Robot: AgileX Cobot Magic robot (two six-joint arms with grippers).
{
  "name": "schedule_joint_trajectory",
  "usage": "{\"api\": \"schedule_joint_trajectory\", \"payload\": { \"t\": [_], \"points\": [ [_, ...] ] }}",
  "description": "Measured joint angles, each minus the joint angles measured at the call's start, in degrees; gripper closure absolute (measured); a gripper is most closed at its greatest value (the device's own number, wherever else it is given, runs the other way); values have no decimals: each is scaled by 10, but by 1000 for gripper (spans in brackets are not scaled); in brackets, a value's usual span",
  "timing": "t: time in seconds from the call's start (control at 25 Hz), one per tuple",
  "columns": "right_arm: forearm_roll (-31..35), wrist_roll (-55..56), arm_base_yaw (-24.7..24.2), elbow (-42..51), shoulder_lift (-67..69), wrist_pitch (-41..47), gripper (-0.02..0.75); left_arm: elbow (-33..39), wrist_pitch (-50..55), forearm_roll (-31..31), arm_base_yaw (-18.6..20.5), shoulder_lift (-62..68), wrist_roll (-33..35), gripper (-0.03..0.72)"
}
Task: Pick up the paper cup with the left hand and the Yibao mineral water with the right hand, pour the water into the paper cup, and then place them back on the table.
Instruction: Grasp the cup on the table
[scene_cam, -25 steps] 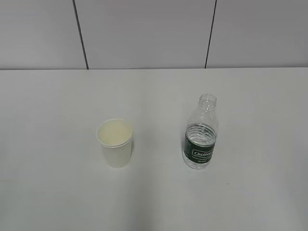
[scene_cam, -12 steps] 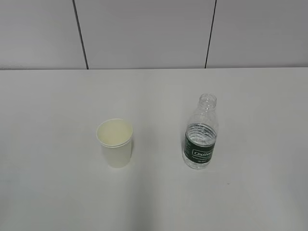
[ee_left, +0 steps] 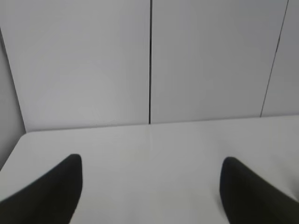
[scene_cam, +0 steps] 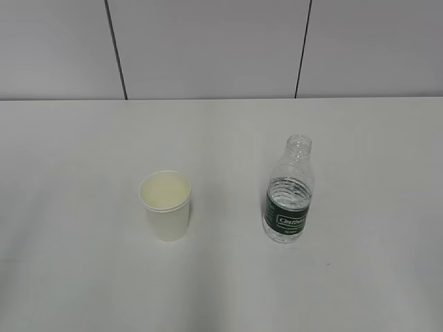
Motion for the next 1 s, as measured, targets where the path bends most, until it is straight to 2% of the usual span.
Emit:
{"api": "schedule_joint_trajectory", "payload": {
  "t": [0.36, 0.84, 1.0],
  "points": [
    [0, 0, 0, 0, 0, 0, 159, 39, -252, -16, 0, 158, 0, 105],
    [0, 0, 0, 0, 0, 0, 161, 44, -491, -29, 0, 388, 0, 106],
    [0, 0, 0, 0, 0, 0, 161, 44, -563, -30, -15, 461, 0, 107]
  ]
}}
